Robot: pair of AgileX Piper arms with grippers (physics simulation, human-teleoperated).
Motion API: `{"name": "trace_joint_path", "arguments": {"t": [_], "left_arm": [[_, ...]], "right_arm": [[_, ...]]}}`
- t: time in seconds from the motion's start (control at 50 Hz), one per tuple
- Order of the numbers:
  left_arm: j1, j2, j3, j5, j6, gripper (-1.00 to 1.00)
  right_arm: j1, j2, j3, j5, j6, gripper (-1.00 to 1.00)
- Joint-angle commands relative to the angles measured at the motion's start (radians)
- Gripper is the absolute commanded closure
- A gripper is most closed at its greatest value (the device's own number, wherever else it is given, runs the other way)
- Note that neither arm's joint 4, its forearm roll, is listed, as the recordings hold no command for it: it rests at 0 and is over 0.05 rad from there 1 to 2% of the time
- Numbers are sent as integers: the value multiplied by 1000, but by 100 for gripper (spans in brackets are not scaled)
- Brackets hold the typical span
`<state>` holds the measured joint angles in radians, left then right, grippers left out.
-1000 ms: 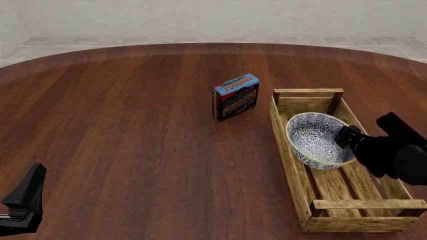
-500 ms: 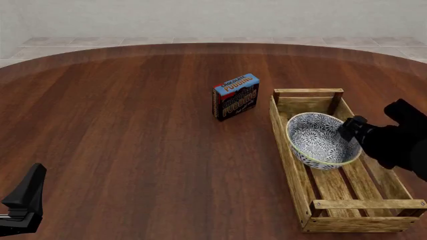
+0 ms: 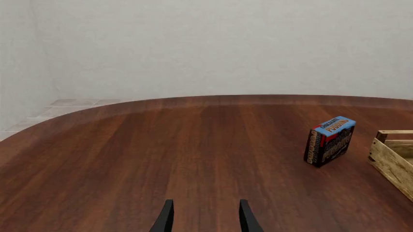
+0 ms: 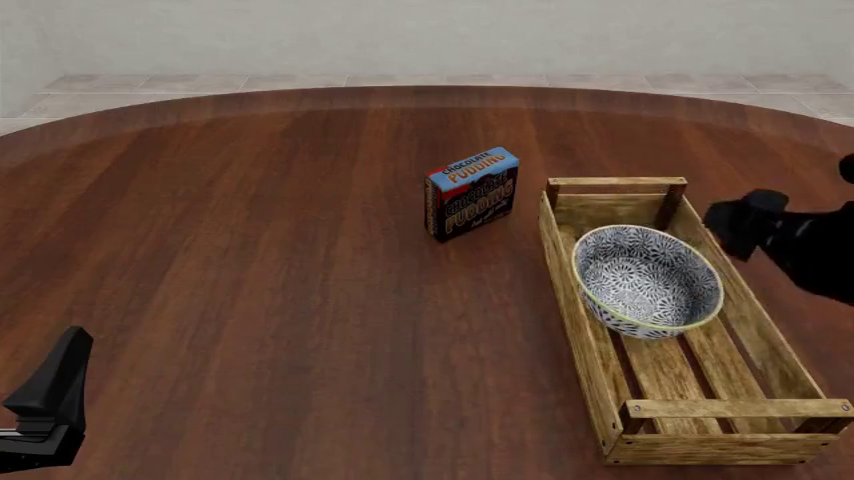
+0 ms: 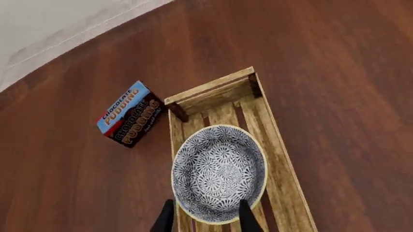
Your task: Pick up the bowl on the left and put it in the tray.
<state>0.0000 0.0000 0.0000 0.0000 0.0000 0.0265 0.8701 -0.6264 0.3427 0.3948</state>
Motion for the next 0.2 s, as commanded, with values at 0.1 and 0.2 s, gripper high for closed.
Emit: {"name": "trace_joint_path", "arguments": {"t": [0.1,0.2], "left_arm": [[0,0,0,0,0,-100],[0,0,0,0,0,-100]], "right_arm": [[49,-198,-77,170,-258,-100],[53,-307,-75,197,-437,-100]]}}
